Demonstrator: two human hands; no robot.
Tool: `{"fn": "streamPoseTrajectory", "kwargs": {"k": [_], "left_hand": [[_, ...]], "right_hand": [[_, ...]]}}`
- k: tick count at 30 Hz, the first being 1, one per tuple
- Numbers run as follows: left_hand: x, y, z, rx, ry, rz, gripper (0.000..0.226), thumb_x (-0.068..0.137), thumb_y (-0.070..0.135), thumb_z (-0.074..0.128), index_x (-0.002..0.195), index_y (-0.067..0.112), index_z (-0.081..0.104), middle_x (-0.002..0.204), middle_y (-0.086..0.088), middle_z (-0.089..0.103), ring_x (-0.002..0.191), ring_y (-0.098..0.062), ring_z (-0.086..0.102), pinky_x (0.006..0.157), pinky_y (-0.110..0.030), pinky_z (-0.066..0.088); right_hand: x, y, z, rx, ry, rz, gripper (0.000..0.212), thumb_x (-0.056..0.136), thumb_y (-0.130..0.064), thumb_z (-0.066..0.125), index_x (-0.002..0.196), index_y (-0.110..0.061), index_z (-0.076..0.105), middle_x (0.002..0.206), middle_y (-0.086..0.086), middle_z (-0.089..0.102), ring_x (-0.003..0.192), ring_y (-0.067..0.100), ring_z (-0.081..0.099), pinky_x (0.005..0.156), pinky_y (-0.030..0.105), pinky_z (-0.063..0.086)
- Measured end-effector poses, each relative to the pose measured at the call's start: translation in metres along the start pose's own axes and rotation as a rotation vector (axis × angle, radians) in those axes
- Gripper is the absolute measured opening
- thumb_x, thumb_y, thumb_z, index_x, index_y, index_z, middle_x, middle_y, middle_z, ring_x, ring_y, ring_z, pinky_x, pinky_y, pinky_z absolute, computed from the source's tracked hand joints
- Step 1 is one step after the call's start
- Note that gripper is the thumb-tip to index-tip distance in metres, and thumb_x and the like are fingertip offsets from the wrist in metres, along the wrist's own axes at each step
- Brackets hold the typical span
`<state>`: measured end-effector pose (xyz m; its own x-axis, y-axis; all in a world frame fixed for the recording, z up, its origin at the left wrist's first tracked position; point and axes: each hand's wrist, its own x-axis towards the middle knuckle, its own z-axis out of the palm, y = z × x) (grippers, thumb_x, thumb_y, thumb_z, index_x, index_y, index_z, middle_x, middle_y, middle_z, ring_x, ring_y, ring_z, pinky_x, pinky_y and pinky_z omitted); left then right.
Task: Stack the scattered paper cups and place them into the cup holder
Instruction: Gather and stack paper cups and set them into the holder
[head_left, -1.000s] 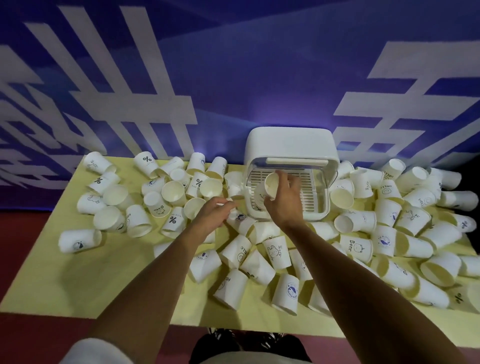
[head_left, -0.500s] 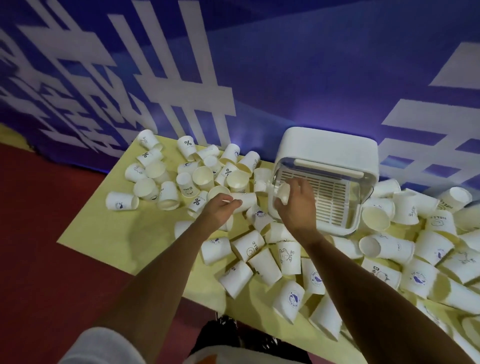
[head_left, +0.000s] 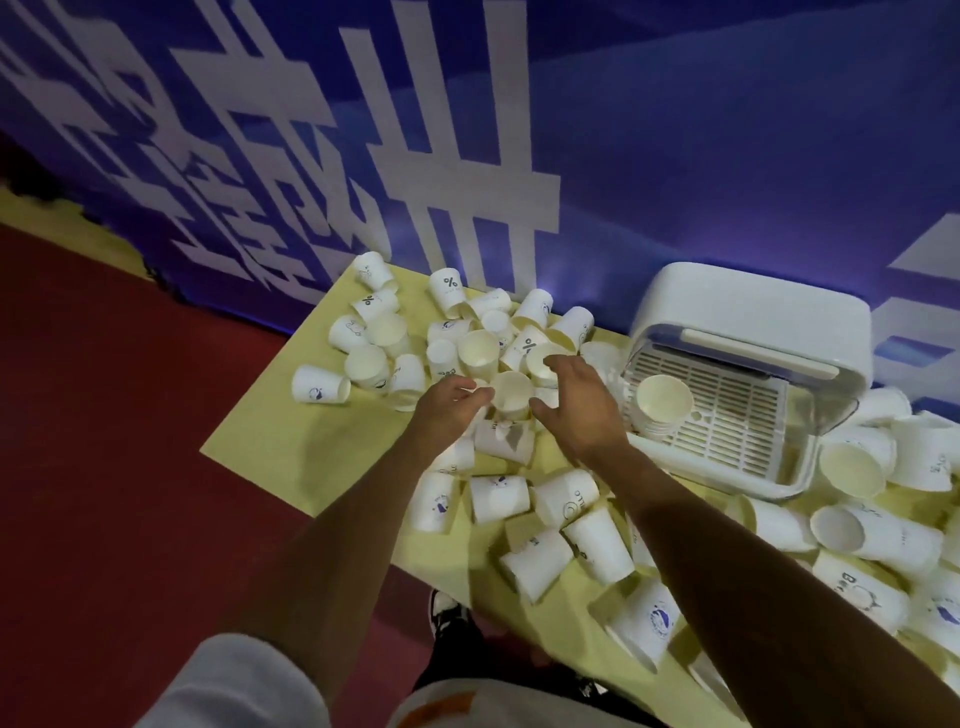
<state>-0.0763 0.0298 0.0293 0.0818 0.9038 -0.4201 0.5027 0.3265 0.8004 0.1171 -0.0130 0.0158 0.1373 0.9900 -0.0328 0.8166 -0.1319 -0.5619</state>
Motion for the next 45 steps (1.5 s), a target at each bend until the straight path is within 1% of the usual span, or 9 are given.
{"fn": "streamPoseTrajectory", "kwargs": {"k": [6, 11, 17, 21, 24, 28, 32, 40, 45], "left_hand": [[0.026, -0.030, -0.070, 0.011, 0.099, -0.044, 0.033, 0.086, 0.039, 0.072, 0.109, 0.016, 0.067, 0.103, 0.008, 0.066, 0.090, -0.004, 0.058, 0.071, -0.017, 0.040], [0.051, -0.067, -0.134, -0.006, 0.141, -0.062, 0.036, 0.083, 0.027, 0.079, 0.112, 0.011, 0.066, 0.105, 0.000, 0.065, 0.096, -0.013, 0.060, 0.077, -0.018, 0.043], [0.083, -0.106, -0.193, 0.119, 0.206, -0.109, 0.040, 0.078, 0.011, 0.079, 0.114, 0.007, 0.062, 0.119, -0.008, 0.062, 0.104, -0.023, 0.060, 0.086, -0.023, 0.043], [0.110, -0.123, -0.220, 0.272, 0.238, -0.061, 0.049, 0.075, 0.012, 0.080, 0.120, 0.009, 0.061, 0.125, -0.009, 0.060, 0.114, -0.026, 0.059, 0.087, -0.021, 0.039], [0.127, -0.129, -0.226, 0.457, 0.234, -0.043, 0.056, 0.072, 0.015, 0.079, 0.124, 0.018, 0.059, 0.129, -0.001, 0.058, 0.120, -0.022, 0.055, 0.094, -0.030, 0.041], [0.148, -0.136, -0.222, 0.673, 0.149, -0.013, 0.070, 0.075, 0.010, 0.069, 0.140, 0.023, 0.046, 0.146, 0.003, 0.043, 0.147, -0.021, 0.025, 0.110, -0.046, 0.029], [0.164, -0.145, -0.216, 0.801, 0.073, 0.019, 0.073, 0.076, 0.007, 0.066, 0.142, 0.027, 0.043, 0.153, 0.005, 0.035, 0.152, -0.021, 0.009, 0.110, -0.048, 0.023], [0.170, -0.163, -0.204, 0.899, 0.109, 0.080, 0.069, 0.075, 0.002, 0.063, 0.137, 0.029, 0.048, 0.142, 0.004, 0.043, 0.149, -0.023, 0.016, 0.112, -0.052, 0.018], [0.168, -0.161, -0.204, 0.869, 0.138, 0.036, 0.059, 0.073, 0.017, 0.072, 0.127, 0.025, 0.052, 0.129, -0.001, 0.051, 0.136, -0.023, 0.032, 0.107, -0.049, 0.025]], "right_hand": [[0.026, -0.058, 0.047, 0.046, -0.070, -0.029, 0.061, 0.088, -0.033, 0.069, 0.141, -0.015, 0.046, 0.137, 0.009, 0.053, 0.126, 0.028, 0.049, 0.099, 0.039, 0.045], [0.053, -0.107, 0.092, 0.030, -0.131, -0.042, 0.063, 0.086, -0.032, 0.070, 0.141, -0.013, 0.045, 0.132, 0.010, 0.054, 0.123, 0.029, 0.050, 0.096, 0.038, 0.044], [0.086, -0.156, 0.148, 0.067, -0.192, -0.058, 0.067, 0.084, -0.034, 0.072, 0.140, -0.011, 0.045, 0.136, 0.010, 0.052, 0.128, 0.028, 0.048, 0.102, 0.040, 0.044], [0.105, -0.176, 0.179, 0.055, -0.189, -0.013, 0.069, 0.079, -0.033, 0.077, 0.134, -0.006, 0.047, 0.127, 0.015, 0.053, 0.119, 0.033, 0.049, 0.100, 0.042, 0.042], [0.116, -0.184, 0.199, 0.075, -0.140, 0.072, 0.077, 0.072, -0.035, 0.082, 0.134, -0.005, 0.046, 0.125, 0.016, 0.052, 0.118, 0.035, 0.049, 0.103, 0.043, 0.041], [0.126, -0.187, 0.220, 0.046, -0.071, 0.103, 0.086, 0.067, -0.037, 0.086, 0.135, -0.004, 0.045, 0.123, 0.017, 0.053, 0.117, 0.036, 0.049, 0.105, 0.045, 0.040], [0.133, -0.193, 0.234, 0.070, -0.029, 0.111, 0.082, 0.069, -0.036, 0.084, 0.135, -0.007, 0.045, 0.122, 0.014, 0.056, 0.115, 0.034, 0.050, 0.100, 0.043, 0.042], [0.134, -0.203, 0.248, 0.048, 0.078, 0.076, 0.071, 0.073, -0.035, 0.080, 0.130, -0.005, 0.051, 0.114, 0.014, 0.060, 0.106, 0.034, 0.056, 0.093, 0.044, 0.047], [0.129, -0.201, 0.239, 0.114, 0.080, 0.073, 0.072, 0.074, -0.047, 0.074, 0.129, -0.008, 0.050, 0.115, 0.010, 0.059, 0.107, 0.030, 0.054, 0.092, 0.042, 0.047]]}}
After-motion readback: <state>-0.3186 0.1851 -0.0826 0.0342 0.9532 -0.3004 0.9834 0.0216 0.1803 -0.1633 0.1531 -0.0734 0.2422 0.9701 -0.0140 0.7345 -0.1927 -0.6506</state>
